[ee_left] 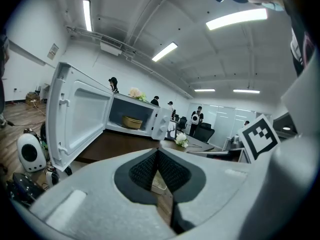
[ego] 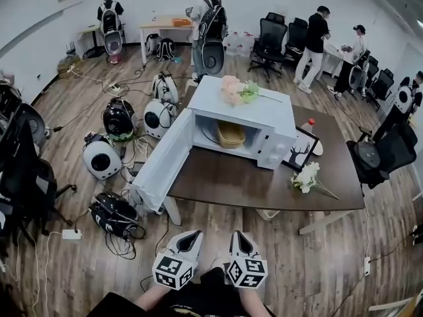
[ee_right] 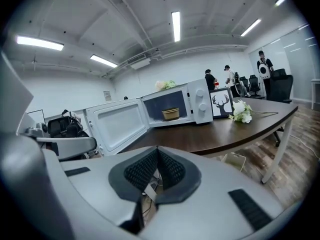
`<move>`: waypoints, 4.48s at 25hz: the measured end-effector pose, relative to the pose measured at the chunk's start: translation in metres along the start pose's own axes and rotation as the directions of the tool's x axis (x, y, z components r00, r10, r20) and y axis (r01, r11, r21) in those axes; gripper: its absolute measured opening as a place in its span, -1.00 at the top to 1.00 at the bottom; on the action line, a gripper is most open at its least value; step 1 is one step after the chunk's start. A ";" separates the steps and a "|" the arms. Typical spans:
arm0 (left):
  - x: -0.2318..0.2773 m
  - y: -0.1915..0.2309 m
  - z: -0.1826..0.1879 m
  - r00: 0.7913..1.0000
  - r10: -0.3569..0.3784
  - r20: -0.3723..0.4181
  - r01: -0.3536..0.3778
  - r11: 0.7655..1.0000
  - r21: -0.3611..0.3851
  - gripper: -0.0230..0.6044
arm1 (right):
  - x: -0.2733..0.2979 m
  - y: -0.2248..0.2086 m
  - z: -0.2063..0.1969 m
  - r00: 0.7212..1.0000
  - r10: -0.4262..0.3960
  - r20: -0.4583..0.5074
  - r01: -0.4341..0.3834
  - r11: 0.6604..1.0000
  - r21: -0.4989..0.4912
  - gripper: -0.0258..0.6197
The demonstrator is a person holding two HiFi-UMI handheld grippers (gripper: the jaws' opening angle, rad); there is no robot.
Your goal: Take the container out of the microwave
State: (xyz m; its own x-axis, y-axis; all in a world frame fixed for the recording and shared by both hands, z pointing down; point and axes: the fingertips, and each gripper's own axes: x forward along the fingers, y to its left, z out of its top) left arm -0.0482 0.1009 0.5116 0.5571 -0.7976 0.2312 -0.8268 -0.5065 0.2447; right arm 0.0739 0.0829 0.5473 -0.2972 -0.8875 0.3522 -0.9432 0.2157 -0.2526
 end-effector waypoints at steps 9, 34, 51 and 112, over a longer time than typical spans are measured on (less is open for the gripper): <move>0.070 -0.008 0.012 0.998 0.057 0.009 -0.057 0.998 -0.020 0.90 | 0.041 -0.052 0.026 0.998 0.058 -0.031 -0.058 0.998 -0.018 0.90; 0.154 -0.010 0.025 0.993 0.115 -0.002 -0.115 0.993 -0.026 0.90 | 0.090 -0.101 0.042 0.984 0.147 -0.101 -0.148 0.989 0.003 0.90; 0.246 0.096 0.068 0.998 0.067 -0.008 -0.067 0.997 -0.043 0.90 | 0.217 -0.100 0.096 0.994 0.047 -0.097 -0.048 0.999 -0.004 0.89; 0.266 0.199 0.090 0.977 0.196 -0.085 -0.198 0.980 -0.012 0.90 | 0.403 -0.127 0.144 0.918 -0.265 -0.294 0.266 0.963 -0.036 0.60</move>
State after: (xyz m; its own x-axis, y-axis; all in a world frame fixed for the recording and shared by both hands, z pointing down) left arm -0.0717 -0.2415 0.5376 0.3888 -0.8506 0.3540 -0.9196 -0.3349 0.2053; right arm 0.0952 -0.3611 0.5919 -0.0671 -0.7523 0.6554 -0.9930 -0.0135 -0.1171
